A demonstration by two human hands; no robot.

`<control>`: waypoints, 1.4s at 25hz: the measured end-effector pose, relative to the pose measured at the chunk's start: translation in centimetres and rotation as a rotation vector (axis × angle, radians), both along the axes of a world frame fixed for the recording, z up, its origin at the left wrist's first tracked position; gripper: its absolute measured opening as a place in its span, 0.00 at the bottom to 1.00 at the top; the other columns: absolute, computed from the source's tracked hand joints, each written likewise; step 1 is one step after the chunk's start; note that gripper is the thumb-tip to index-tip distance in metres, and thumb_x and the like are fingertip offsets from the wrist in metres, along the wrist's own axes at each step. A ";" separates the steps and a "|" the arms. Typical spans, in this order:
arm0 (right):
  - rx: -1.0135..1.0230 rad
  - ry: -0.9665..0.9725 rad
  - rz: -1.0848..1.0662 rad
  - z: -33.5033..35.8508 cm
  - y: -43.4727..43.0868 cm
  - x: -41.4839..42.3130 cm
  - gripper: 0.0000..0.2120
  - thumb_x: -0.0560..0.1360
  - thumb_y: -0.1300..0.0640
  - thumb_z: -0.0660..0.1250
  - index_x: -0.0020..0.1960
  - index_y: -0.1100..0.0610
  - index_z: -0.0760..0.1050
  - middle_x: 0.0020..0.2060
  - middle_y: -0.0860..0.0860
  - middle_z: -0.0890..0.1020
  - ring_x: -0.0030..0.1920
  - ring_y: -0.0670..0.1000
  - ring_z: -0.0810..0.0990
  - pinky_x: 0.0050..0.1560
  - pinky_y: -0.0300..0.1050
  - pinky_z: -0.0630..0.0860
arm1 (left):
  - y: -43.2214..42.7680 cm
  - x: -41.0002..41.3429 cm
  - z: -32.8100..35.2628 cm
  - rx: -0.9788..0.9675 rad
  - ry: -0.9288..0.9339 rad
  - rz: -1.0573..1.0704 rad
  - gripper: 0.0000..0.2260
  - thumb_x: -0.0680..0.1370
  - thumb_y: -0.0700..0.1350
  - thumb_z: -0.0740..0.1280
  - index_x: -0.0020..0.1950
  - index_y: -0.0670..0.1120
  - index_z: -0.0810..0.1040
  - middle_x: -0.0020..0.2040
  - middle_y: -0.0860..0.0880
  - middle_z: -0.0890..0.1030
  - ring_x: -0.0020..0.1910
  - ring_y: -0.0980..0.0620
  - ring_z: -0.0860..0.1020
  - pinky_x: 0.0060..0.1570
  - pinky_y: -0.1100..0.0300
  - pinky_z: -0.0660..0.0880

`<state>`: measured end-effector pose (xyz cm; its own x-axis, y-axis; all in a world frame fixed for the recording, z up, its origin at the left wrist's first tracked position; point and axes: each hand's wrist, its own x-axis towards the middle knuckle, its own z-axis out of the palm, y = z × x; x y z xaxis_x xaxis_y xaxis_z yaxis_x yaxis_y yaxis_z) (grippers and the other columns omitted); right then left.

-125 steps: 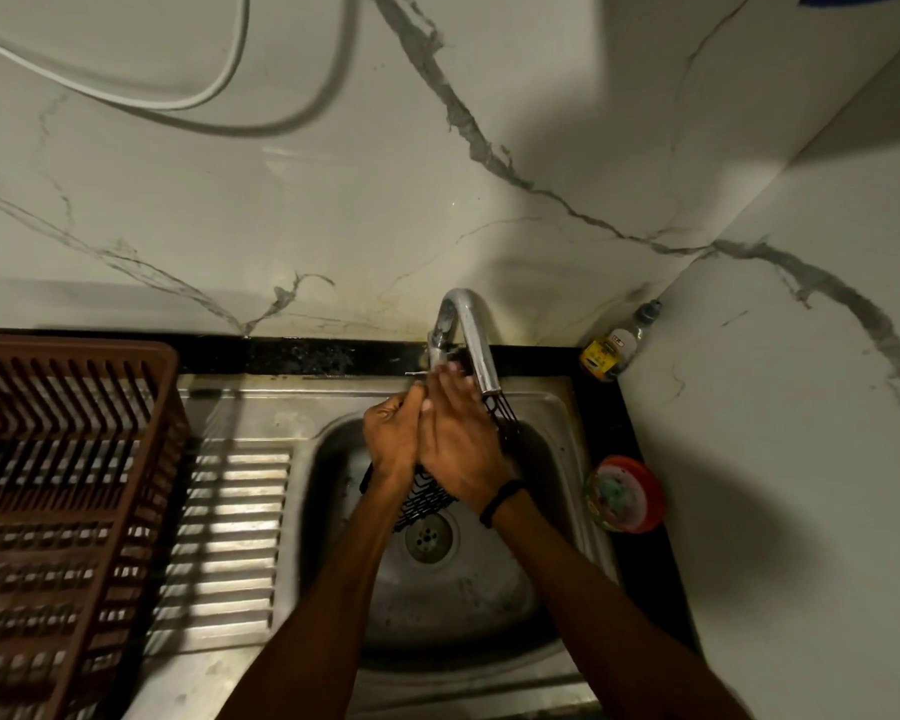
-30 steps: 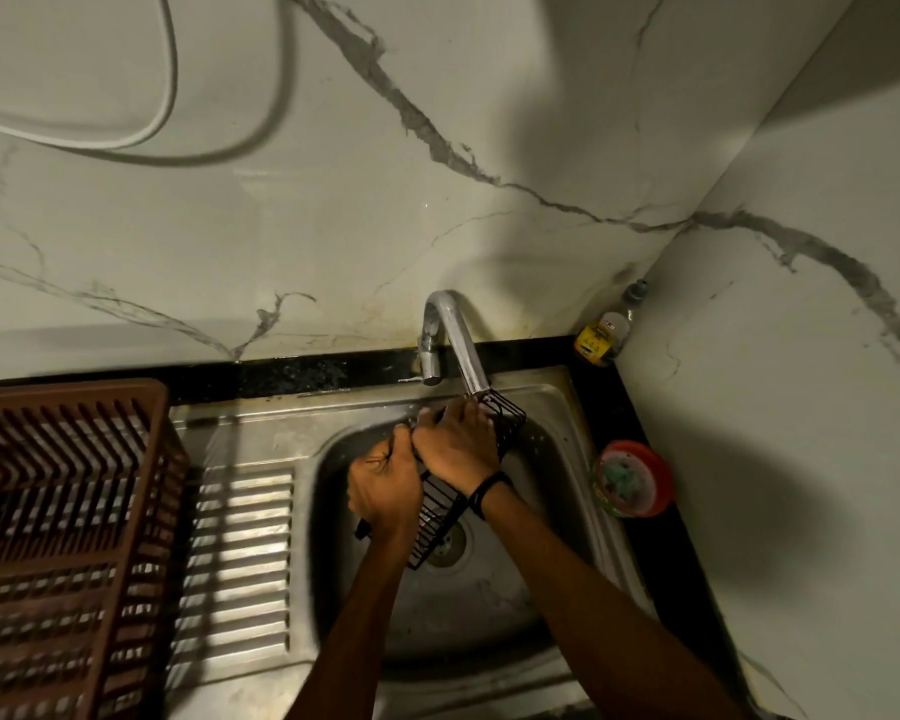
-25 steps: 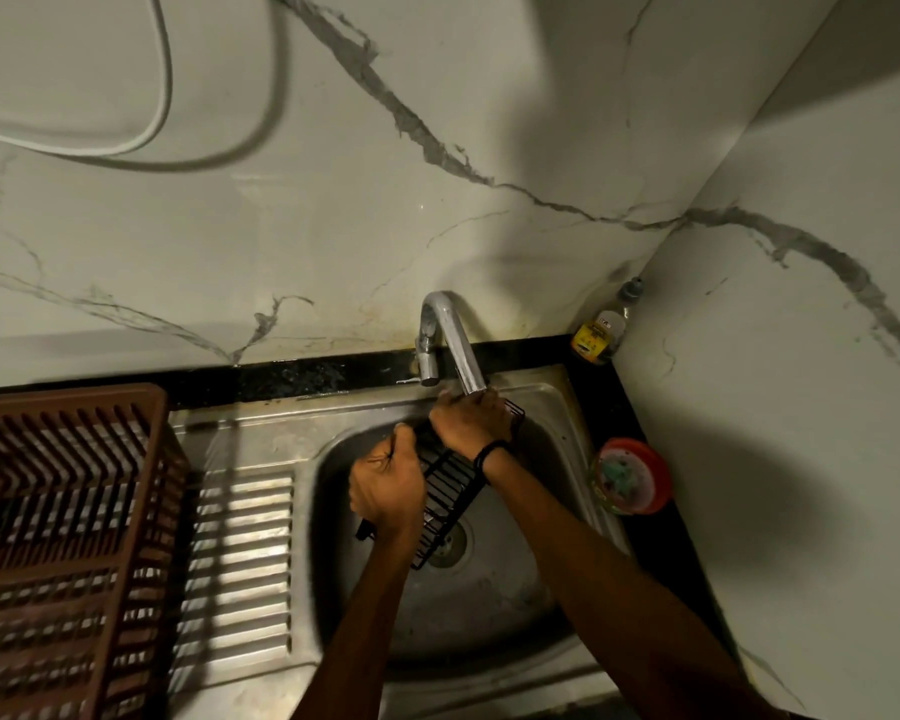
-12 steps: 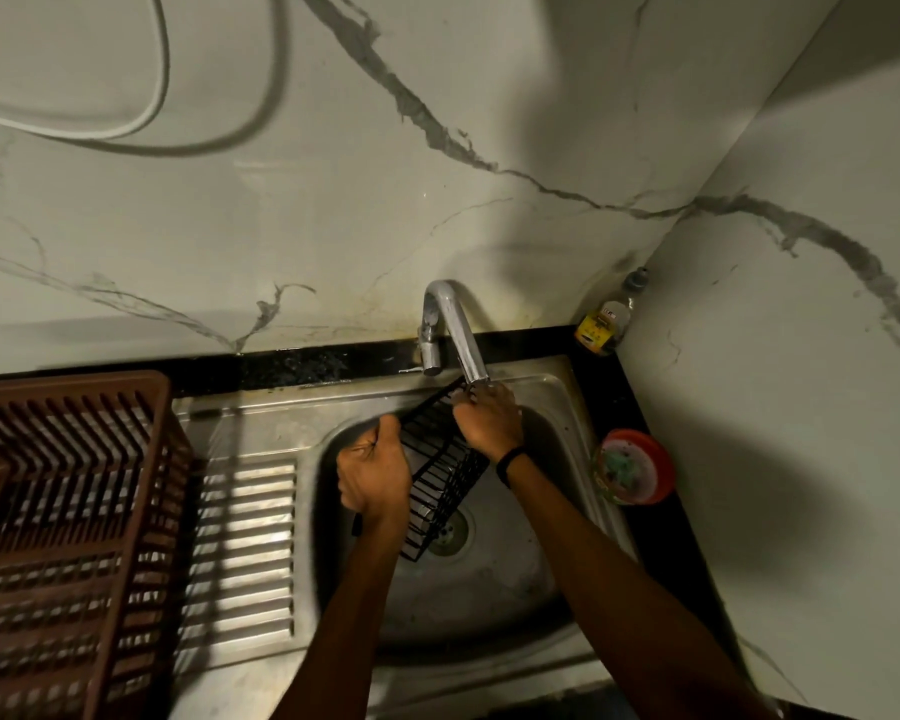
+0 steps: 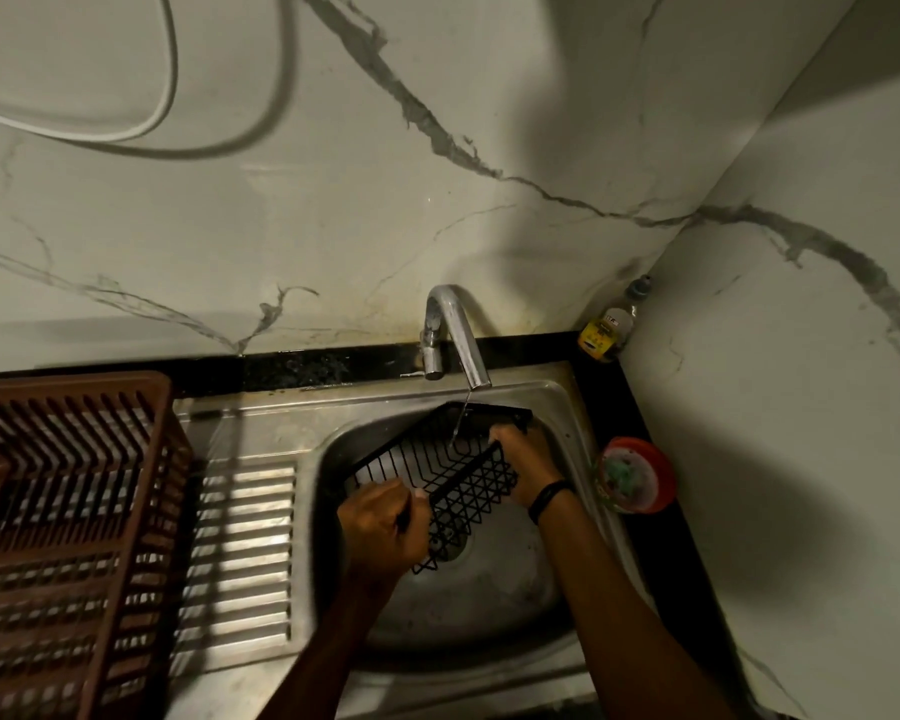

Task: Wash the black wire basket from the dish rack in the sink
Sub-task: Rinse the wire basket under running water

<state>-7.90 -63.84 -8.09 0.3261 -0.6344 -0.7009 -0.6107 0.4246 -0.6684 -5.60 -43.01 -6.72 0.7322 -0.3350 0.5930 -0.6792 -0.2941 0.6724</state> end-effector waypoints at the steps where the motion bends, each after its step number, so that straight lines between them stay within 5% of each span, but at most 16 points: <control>1: -0.006 0.002 -0.034 0.2 0.4 -0.5 0.12 0.49 0.49 0.67 0.32 0.51 0.76 0.33 0.55 0.79 0.36 0.57 0.79 0.34 0.49 0.78 | 0.6 0.0 -0.3 0.017 0.012 0.027 0.19 0.80 0.43 0.64 0.28 0.43 0.69 0.28 0.50 0.68 0.28 0.52 0.67 0.26 0.50 0.69; 3: -0.043 -0.020 -0.106 0.2 1.1 -1.7 0.27 0.47 0.49 0.66 0.46 0.52 0.79 0.44 0.58 0.80 0.43 0.60 0.80 0.36 0.54 0.80 | 1.6 -0.3 -0.4 0.019 0.164 0.135 0.12 0.77 0.46 0.64 0.35 0.43 0.74 0.35 0.53 0.73 0.37 0.51 0.71 0.37 0.46 0.74; 5: -0.095 -0.030 -0.181 -0.8 1.5 -2.8 0.40 0.48 0.47 0.66 0.62 0.50 0.71 0.54 0.61 0.78 0.48 0.61 0.79 0.39 0.57 0.81 | 2.2 -0.3 -1.3 0.027 0.443 0.290 0.09 0.76 0.49 0.66 0.51 0.45 0.78 0.49 0.55 0.77 0.52 0.48 0.75 0.54 0.40 0.75; 7: -0.142 -0.044 -0.230 0.2 2.4 -3.3 0.41 0.52 0.49 0.66 0.66 0.48 0.66 0.55 0.62 0.78 0.44 0.59 0.78 0.36 0.53 0.79 | 2.3 -0.4 -2.2 0.043 0.791 0.420 0.27 0.71 0.54 0.72 0.68 0.48 0.74 0.64 0.49 0.76 0.64 0.44 0.73 0.64 0.39 0.72; 9: -0.150 -0.138 -0.292 0.8 2.9 -3.8 0.37 0.56 0.57 0.64 0.66 0.51 0.66 0.48 0.61 0.78 0.38 0.56 0.77 0.31 0.47 0.76 | 1.7 -0.3 -1.9 -0.170 1.201 0.414 0.36 0.67 0.60 0.73 0.73 0.49 0.70 0.66 0.43 0.77 0.64 0.40 0.76 0.63 0.39 0.75; 12: -0.130 -0.239 -0.317 1.6 3.0 -4.5 0.31 0.62 0.68 0.61 0.65 0.56 0.68 0.42 0.58 0.76 0.32 0.52 0.74 0.29 0.44 0.74 | 0.7 0.1 0.0 -0.470 1.644 0.191 0.14 0.77 0.50 0.68 0.57 0.41 0.80 0.48 0.40 0.82 0.46 0.40 0.82 0.45 0.47 0.82; 15: -0.162 -0.268 -0.256 1.1 2.4 -5.5 0.27 0.64 0.73 0.61 0.63 0.62 0.71 0.43 0.58 0.77 0.34 0.53 0.75 0.29 0.43 0.73 | 0.6 0.3 -0.3 -0.525 1.702 0.106 0.14 0.77 0.39 0.61 0.59 0.39 0.80 0.37 0.44 0.82 0.44 0.43 0.83 0.45 0.49 0.83; 19: -0.350 -0.041 0.010 3.0 1.8 -6.6 0.24 0.70 0.61 0.69 0.64 0.65 0.72 0.54 0.62 0.79 0.54 0.62 0.79 0.53 0.56 0.77 | -0.3 0.2 -0.5 -0.555 1.672 0.077 0.29 0.63 0.37 0.61 0.65 0.44 0.79 0.49 0.44 0.86 0.57 0.40 0.82 0.56 0.41 0.77; 21: -0.601 0.216 0.133 4.1 2.3 -6.5 0.36 0.73 0.54 0.70 0.75 0.66 0.59 0.70 0.66 0.67 0.70 0.65 0.66 0.69 0.60 0.67 | -0.8 0.2 -0.2 -0.606 1.679 0.104 0.27 0.66 0.34 0.58 0.61 0.51 0.81 0.56 0.43 0.86 0.59 0.39 0.81 0.55 0.45 0.76; 24: -1.018 0.316 0.183 6.0 3.5 -5.9 0.48 0.73 0.46 0.68 0.79 0.65 0.43 0.78 0.63 0.48 0.78 0.61 0.47 0.75 0.61 0.57 | -1.0 1.1 -0.5 -0.692 1.652 0.066 0.35 0.63 0.37 0.61 0.70 0.55 0.75 0.62 0.42 0.83 0.58 0.39 0.83 0.57 0.45 0.75; 27: -1.244 0.360 0.383 6.9 2.9 -5.0 0.40 0.76 0.48 0.59 0.79 0.64 0.44 0.79 0.62 0.46 0.78 0.58 0.42 0.77 0.56 0.50 | -1.3 2.4 -0.4 -0.696 1.636 0.016 0.36 0.66 0.34 0.57 0.73 0.53 0.72 0.60 0.41 0.84 0.50 0.42 0.85 0.49 0.50 0.75; 29: -1.251 0.318 0.688 6.8 2.5 -3.7 0.31 0.80 0.52 0.56 0.78 0.63 0.54 0.78 0.60 0.55 0.79 0.57 0.50 0.77 0.49 0.49 | -1.6 3.3 -0.4 -0.662 1.615 -0.022 0.37 0.65 0.34 0.57 0.74 0.52 0.70 0.58 0.40 0.82 0.49 0.42 0.82 0.47 0.52 0.76; 32: -1.042 0.088 1.295 4.9 1.4 -2.2 0.16 0.82 0.58 0.58 0.68 0.59 0.73 0.68 0.56 0.74 0.72 0.53 0.68 0.73 0.45 0.63 | -2.0 4.1 0.0 -0.580 1.573 -0.088 0.36 0.61 0.37 0.61 0.71 0.47 0.73 0.62 0.36 0.79 0.54 0.39 0.78 0.49 0.51 0.77; 35: -0.999 0.027 1.280 4.3 -0.9 -0.1 0.11 0.80 0.56 0.58 0.50 0.56 0.79 0.46 0.54 0.82 0.50 0.54 0.79 0.56 0.50 0.76 | -2.6 4.5 0.3 -0.430 1.589 -0.092 0.39 0.59 0.40 0.67 0.72 0.38 0.72 0.65 0.32 0.76 0.56 0.37 0.77 0.47 0.52 0.77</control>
<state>-7.99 -64.76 -3.83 0.9651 -0.1534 -0.2124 -0.2193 -0.9166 -0.3343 -1.05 -45.59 -6.42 0.6478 -0.4287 -0.6298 0.7231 0.0858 0.6854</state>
